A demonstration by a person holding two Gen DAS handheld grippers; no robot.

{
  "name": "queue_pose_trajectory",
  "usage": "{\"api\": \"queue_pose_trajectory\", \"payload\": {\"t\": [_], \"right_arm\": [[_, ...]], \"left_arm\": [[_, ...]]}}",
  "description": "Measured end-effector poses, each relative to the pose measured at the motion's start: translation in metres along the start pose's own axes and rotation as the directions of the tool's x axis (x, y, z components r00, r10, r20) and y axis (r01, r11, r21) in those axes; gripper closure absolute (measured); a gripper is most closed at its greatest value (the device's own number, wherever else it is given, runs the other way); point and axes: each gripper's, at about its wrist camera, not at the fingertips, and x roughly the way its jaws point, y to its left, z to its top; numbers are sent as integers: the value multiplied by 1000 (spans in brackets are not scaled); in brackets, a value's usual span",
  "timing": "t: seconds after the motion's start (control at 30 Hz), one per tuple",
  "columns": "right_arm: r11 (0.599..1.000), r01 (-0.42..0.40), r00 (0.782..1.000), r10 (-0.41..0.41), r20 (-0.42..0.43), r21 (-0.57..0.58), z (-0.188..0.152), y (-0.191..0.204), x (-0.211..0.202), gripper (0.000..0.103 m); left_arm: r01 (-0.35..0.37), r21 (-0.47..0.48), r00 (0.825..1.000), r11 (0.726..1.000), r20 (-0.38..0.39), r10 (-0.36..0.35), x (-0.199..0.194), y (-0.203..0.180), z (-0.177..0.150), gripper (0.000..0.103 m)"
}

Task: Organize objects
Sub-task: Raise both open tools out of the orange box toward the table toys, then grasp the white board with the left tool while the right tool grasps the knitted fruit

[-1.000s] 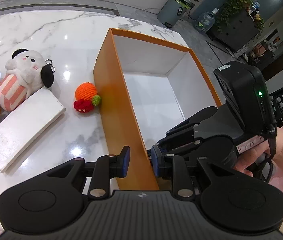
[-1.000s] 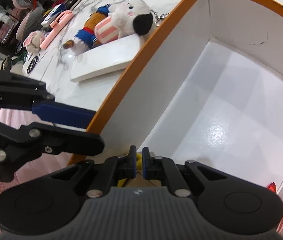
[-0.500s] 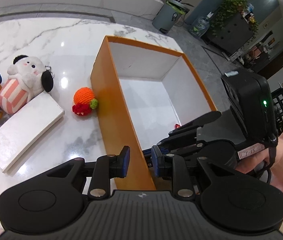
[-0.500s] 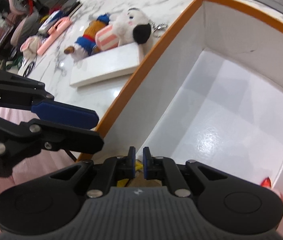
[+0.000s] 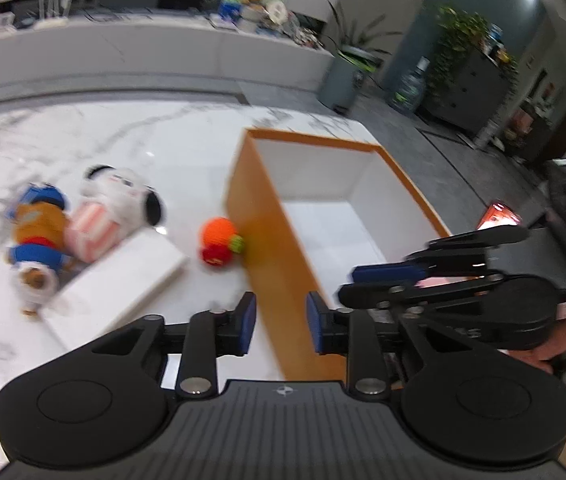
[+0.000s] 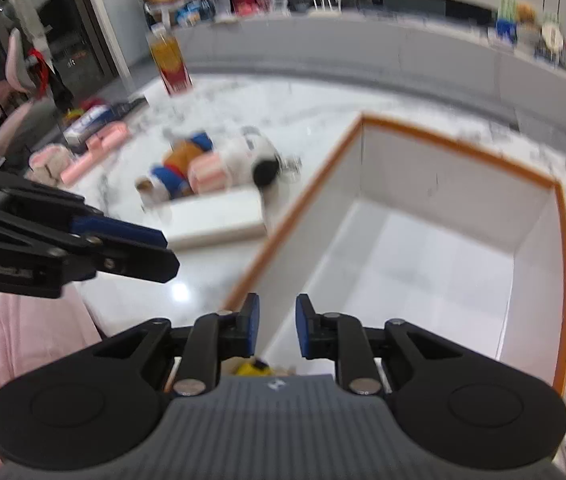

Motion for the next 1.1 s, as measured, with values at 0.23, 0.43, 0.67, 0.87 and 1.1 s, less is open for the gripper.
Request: {"api": "queue_pose_trajectory", "payload": {"t": [0.23, 0.43, 0.67, 0.87, 1.1], "right_arm": [[995, -7, 999, 10, 33, -95, 19, 30, 1, 72], [985, -53, 999, 54, 3, -166, 39, 50, 26, 68], [962, -69, 995, 48, -84, -263, 58, 64, 70, 68], [926, -41, 987, -22, -162, -375, 69, 65, 102, 67], [842, -47, 964, -103, -247, -538, 82, 64, 124, 54]], "left_arm": [[-96, 25, 995, 995, 35, 95, -23, 29, -4, 68], [-138, 92, 990, 986, 20, 136, -23, 52, -7, 65], [-199, 338, 976, 920, -14, 217, 12, 54, -10, 56], [-230, 503, 960, 833, -23, 279, 49, 55, -12, 45], [-204, 553, 940, 808, -121, 320, 87, 74, -4, 37]]}}
